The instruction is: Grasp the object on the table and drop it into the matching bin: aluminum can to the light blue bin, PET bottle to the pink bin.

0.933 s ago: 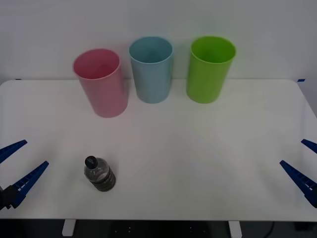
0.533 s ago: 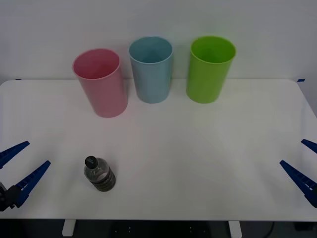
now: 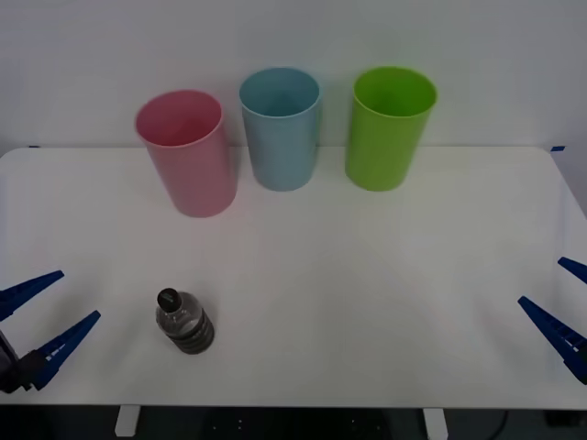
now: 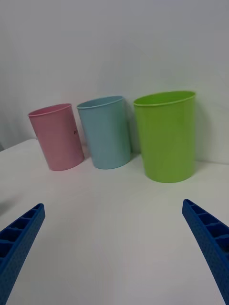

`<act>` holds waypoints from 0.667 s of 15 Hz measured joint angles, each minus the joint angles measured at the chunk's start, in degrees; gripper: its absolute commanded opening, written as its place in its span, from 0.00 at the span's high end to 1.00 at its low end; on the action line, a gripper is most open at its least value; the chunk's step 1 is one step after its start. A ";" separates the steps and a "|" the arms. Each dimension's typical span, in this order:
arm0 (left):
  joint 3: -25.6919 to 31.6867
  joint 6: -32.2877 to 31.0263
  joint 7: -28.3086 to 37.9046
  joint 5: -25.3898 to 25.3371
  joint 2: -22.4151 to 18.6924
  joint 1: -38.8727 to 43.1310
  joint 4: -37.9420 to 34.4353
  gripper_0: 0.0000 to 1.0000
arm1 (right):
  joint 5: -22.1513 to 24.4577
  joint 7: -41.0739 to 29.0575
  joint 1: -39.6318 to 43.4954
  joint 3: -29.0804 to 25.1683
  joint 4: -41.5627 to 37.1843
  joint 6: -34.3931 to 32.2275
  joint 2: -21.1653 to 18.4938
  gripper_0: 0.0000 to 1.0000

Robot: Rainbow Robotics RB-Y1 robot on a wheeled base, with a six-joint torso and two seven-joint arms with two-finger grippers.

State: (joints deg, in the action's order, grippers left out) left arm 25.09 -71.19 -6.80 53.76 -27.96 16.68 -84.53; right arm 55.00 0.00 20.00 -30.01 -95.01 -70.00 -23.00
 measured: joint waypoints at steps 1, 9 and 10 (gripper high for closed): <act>-0.86 -0.34 -1.64 0.01 -0.66 -0.79 1.69 0.00 | 0.00 0.00 0.00 0.00 0.00 0.00 0.00 0.00; -5.18 -4.40 -8.91 6.24 -1.93 -4.67 7.22 0.00 | 0.00 0.00 0.00 0.00 0.00 0.00 0.00 0.00; -5.85 -4.44 -9.31 6.51 -1.93 -4.82 7.22 0.00 | 0.00 0.00 0.00 0.00 0.00 0.00 0.00 0.00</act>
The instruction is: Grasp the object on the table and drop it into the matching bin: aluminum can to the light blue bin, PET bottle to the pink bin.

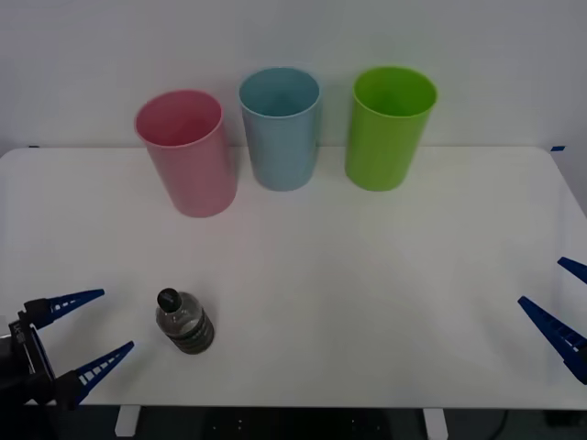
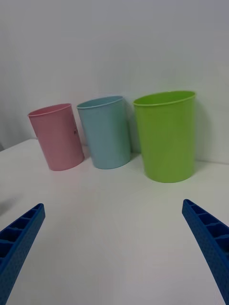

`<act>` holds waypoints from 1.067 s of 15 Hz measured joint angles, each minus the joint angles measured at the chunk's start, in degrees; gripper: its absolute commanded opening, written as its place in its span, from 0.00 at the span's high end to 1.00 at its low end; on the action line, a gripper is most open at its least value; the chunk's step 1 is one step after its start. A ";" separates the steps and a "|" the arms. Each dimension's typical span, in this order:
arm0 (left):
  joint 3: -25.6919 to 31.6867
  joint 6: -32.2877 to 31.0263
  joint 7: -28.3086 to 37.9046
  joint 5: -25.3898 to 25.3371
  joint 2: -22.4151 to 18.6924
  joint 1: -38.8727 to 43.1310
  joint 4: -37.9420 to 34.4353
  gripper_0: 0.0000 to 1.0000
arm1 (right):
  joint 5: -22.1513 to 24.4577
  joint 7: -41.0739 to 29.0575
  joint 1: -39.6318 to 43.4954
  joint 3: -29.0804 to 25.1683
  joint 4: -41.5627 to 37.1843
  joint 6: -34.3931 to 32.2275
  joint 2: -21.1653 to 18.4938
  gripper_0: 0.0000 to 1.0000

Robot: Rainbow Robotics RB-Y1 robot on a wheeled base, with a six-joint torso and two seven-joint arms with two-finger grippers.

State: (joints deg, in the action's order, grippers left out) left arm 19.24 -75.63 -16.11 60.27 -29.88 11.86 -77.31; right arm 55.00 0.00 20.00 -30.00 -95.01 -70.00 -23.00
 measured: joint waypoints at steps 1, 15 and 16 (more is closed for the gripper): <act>-0.75 0.01 -0.32 0.11 0.00 -0.09 0.04 0.00 | 0.00 0.00 0.00 0.00 0.00 0.00 0.00 0.00; -3.42 0.94 -2.55 8.68 9.45 -2.56 0.06 0.00 | 0.00 0.00 0.00 0.01 0.00 0.00 0.00 0.00; -3.42 1.22 -2.77 9.39 10.33 -2.71 0.06 0.00 | 0.00 0.00 0.00 0.01 0.00 0.00 0.00 0.00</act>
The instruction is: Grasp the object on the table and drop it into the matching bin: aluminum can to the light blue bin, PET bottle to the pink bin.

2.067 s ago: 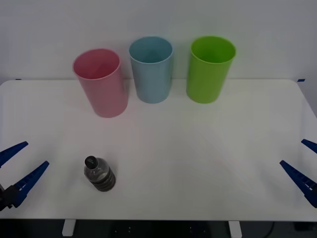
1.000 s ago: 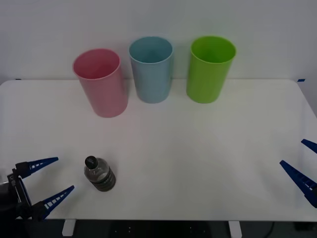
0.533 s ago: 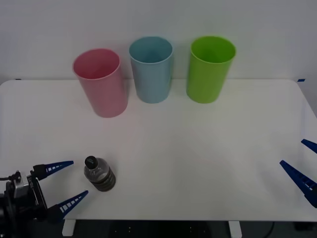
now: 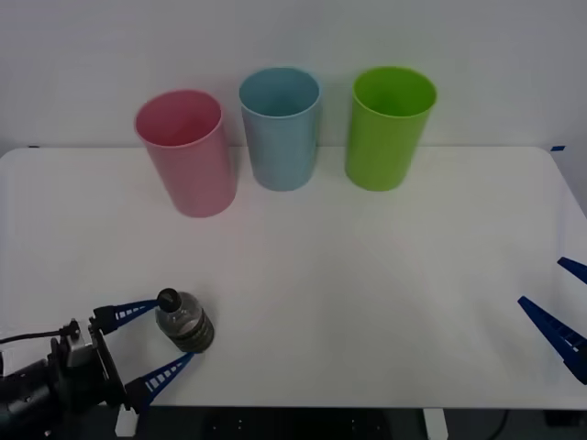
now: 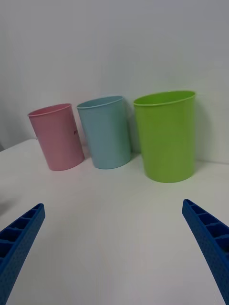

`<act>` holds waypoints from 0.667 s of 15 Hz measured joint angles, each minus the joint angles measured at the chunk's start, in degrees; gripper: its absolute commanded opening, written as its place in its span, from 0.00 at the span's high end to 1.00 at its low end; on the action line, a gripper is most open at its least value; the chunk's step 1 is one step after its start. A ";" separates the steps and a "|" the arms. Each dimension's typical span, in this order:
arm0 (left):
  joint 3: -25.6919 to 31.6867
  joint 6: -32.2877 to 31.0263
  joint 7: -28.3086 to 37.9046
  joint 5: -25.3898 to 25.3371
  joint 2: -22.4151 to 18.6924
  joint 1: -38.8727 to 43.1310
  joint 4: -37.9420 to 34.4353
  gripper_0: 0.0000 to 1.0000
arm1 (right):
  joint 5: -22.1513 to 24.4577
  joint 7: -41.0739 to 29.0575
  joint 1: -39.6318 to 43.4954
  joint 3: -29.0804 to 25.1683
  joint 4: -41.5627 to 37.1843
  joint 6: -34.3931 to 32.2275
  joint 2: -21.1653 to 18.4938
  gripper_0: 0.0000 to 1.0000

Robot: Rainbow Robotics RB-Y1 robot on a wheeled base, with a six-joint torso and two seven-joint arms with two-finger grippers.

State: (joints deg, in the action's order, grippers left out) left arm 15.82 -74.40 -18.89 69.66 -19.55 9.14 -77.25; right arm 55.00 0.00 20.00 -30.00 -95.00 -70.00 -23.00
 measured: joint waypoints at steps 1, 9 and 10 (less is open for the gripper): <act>0.00 0.33 -0.19 0.64 0.93 -0.22 0.00 0.00 | 0.00 0.00 0.00 0.00 0.00 0.00 0.00 0.00; -0.07 1.89 -1.38 4.15 5.11 -2.90 1.54 0.00 | 0.00 0.00 0.00 0.00 0.00 0.00 0.00 0.00; -0.08 1.89 -1.79 4.24 5.13 -3.55 2.50 0.00 | 0.00 0.00 0.00 0.00 0.00 0.00 0.00 0.00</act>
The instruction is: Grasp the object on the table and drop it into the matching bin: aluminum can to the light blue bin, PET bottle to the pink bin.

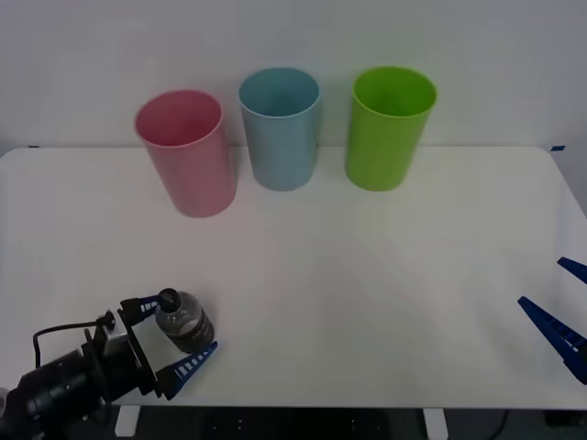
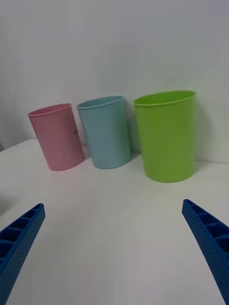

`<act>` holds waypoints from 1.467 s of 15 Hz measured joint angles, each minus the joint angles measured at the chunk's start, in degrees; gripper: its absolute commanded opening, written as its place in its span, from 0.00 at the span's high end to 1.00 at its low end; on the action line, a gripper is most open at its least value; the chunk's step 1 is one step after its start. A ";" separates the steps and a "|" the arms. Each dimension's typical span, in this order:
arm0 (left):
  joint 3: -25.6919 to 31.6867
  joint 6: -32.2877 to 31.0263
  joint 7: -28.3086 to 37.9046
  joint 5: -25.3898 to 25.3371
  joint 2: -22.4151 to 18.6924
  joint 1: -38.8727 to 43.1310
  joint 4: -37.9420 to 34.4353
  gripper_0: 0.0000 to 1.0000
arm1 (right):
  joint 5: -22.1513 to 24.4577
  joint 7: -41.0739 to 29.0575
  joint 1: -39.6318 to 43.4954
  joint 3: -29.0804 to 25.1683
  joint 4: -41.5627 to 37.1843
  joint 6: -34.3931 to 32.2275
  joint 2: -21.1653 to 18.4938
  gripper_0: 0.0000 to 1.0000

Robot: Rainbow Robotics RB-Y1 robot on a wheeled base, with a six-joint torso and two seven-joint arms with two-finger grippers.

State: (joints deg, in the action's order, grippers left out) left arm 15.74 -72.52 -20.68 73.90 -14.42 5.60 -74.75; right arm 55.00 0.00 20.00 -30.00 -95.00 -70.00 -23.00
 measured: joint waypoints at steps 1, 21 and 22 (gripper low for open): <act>0.00 0.00 -0.40 0.02 0.01 -0.52 0.73 0.00 | 0.00 0.00 0.00 0.00 0.00 0.00 0.00 0.00; 1.01 -0.07 -1.63 -2.43 -0.36 0.29 0.92 1.00 | 0.00 0.00 0.00 0.00 0.00 0.00 0.00 0.00; 1.28 -0.07 -1.49 -3.21 -0.47 0.70 0.64 1.00 | 0.00 0.00 0.00 0.00 0.00 0.00 0.00 0.00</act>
State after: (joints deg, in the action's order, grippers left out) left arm 17.01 -72.58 -22.16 70.69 -14.89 6.30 -74.11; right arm 55.00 0.00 20.00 -30.00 -95.00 -70.00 -23.00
